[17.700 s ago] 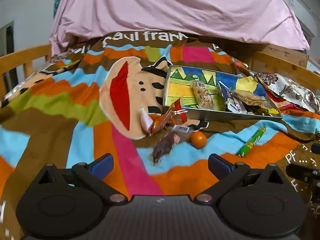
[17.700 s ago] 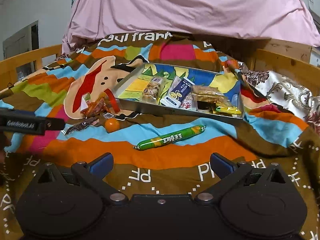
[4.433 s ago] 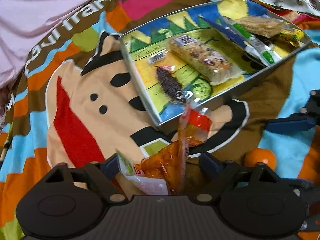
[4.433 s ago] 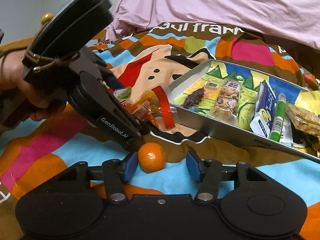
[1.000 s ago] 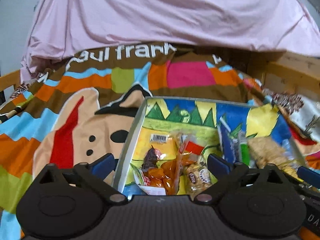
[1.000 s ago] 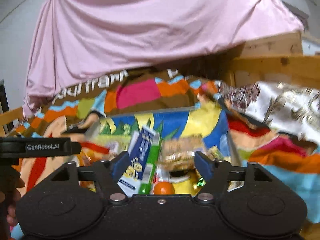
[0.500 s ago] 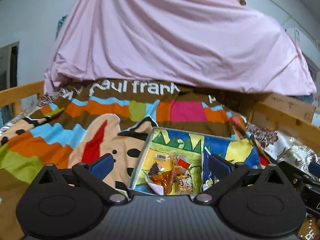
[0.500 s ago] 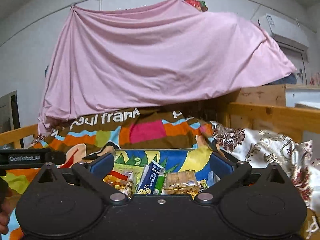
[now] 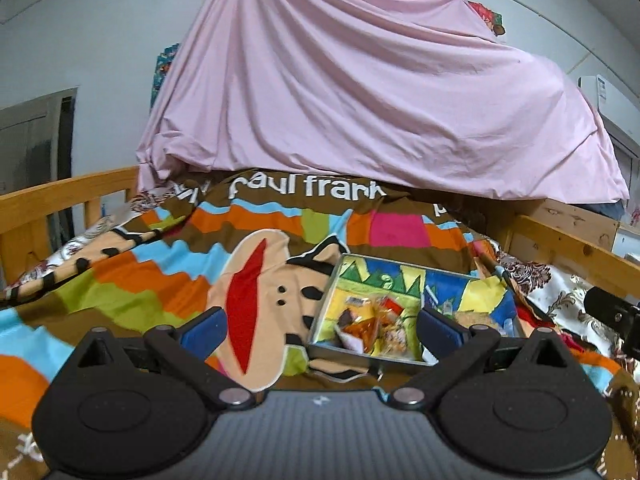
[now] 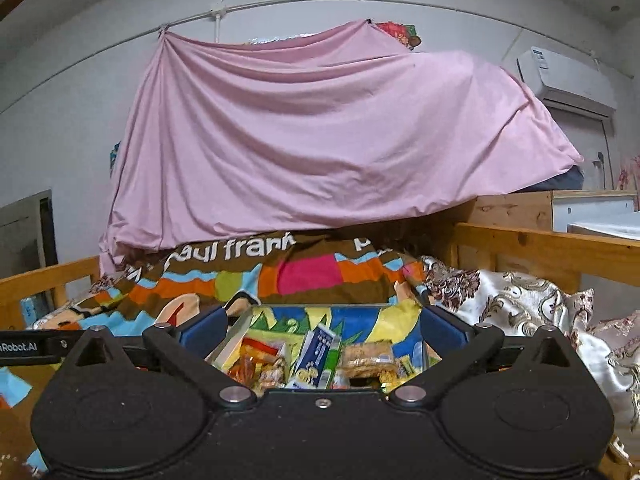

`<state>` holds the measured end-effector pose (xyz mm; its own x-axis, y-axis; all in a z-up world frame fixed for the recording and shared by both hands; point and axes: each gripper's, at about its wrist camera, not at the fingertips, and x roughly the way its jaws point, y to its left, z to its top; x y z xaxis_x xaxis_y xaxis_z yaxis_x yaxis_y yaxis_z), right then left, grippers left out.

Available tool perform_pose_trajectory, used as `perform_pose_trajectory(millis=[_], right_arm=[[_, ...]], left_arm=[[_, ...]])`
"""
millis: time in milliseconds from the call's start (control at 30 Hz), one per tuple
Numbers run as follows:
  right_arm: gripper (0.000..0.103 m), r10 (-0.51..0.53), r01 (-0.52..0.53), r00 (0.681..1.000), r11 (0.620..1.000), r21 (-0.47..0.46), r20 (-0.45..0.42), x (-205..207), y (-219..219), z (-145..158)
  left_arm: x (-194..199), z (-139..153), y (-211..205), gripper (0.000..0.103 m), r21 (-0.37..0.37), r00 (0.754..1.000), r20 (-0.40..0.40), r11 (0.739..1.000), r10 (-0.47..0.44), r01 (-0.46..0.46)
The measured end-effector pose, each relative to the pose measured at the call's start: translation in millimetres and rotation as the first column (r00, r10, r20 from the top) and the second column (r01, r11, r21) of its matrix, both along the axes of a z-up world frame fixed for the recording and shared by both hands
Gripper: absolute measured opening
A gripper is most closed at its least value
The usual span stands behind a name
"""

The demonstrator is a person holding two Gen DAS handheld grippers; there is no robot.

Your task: Organize snacks

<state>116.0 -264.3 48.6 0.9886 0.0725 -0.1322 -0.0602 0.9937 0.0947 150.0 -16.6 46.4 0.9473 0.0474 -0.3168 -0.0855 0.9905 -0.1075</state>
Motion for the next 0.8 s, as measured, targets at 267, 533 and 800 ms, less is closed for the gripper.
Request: perform_pose_trajectory(millis=[267,533,800], right_arm=[[0.102,0.020,-0.020,0.999,1.000,-0.015,-0.028,-30,6,-7],[0.102,0.040,-0.043,0.997,0.998,-0.045,-0.065,-48,12,-17],[0.102,0.043,-0.048,0.992,0.998,-0.041,-0.119,-52,18,-31]], left_arm=[[-39,-8,13,0.103,-0.006,1.000,-0.016,1.000,0.025,-0.025],[-55,-16,21,0.103,-0.033,0.999,-0.031,0.999,0.030,-0.031],[-59,-28,24,0.103,-0.028,0.999,-0.046,0.999,0.016,-0.017]])
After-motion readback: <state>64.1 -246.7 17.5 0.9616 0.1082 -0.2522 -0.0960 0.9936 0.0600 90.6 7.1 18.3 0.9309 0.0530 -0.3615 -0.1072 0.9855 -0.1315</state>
